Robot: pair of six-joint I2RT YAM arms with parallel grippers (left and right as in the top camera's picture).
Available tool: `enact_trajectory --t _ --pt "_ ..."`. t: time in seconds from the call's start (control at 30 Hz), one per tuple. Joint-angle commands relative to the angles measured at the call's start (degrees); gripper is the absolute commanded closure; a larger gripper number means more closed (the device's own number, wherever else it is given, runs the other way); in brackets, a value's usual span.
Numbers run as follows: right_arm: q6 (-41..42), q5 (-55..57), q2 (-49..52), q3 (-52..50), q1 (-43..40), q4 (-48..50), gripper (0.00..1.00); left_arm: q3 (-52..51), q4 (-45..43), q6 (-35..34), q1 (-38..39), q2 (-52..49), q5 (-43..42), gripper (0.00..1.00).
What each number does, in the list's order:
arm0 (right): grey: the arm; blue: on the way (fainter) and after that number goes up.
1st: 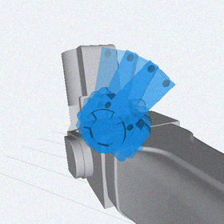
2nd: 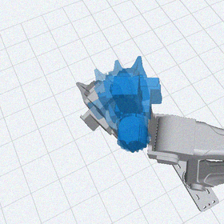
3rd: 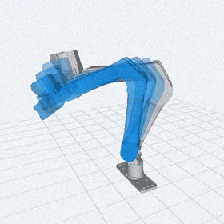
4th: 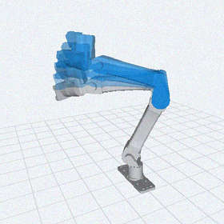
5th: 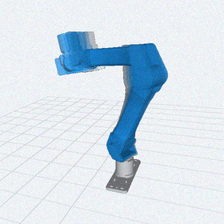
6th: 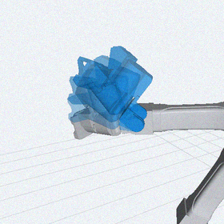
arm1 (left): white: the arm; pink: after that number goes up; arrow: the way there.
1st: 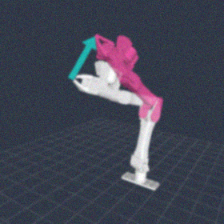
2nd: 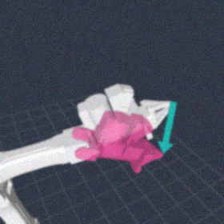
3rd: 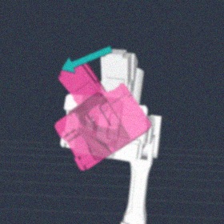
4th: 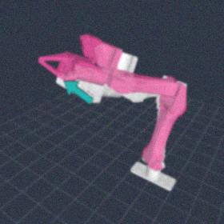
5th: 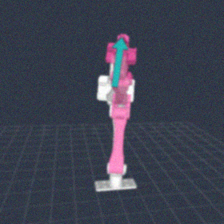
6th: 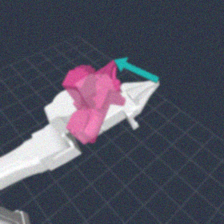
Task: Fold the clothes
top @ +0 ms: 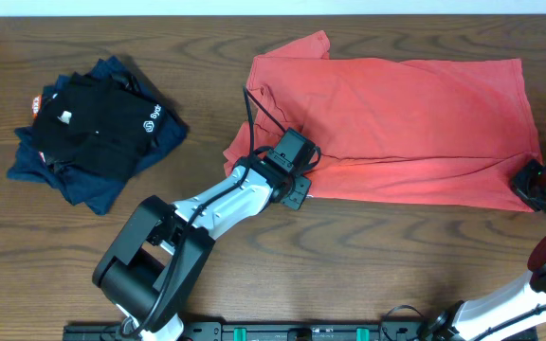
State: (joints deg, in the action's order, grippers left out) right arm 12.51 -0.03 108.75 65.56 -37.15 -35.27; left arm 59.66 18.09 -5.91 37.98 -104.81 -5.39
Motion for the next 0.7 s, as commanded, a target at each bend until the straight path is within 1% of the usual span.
enact_trajectory --t 0.0,0.3,0.37,0.53,0.6,0.67 --pt "-0.3 -0.5 0.1 -0.4 0.5 0.2 0.8 0.3 -1.3 0.3 0.0 -0.3 1.0 0.94" --pt "-0.3 -0.4 0.1 -0.4 0.5 0.2 0.8 4.5 -2.1 0.2 0.0 2.4 0.9 0.94" --pt "-0.3 -0.4 0.1 -0.4 0.5 0.3 0.8 5.1 -4.1 -1.8 0.0 2.9 0.2 0.94" --pt "-0.3 -0.4 0.1 -0.4 0.5 0.4 0.8 5.1 -10.3 -7.5 0.0 2.9 -6.0 0.94" --pt "-0.4 -0.4 0.1 -0.4 0.5 0.4 0.8 5.1 -12.9 -9.3 0.0 2.9 -6.0 0.94" --pt "-0.3 -0.4 0.1 -0.4 0.5 0.5 0.8 5.1 -14.6 -9.2 0.0 2.9 -6.0 0.94"
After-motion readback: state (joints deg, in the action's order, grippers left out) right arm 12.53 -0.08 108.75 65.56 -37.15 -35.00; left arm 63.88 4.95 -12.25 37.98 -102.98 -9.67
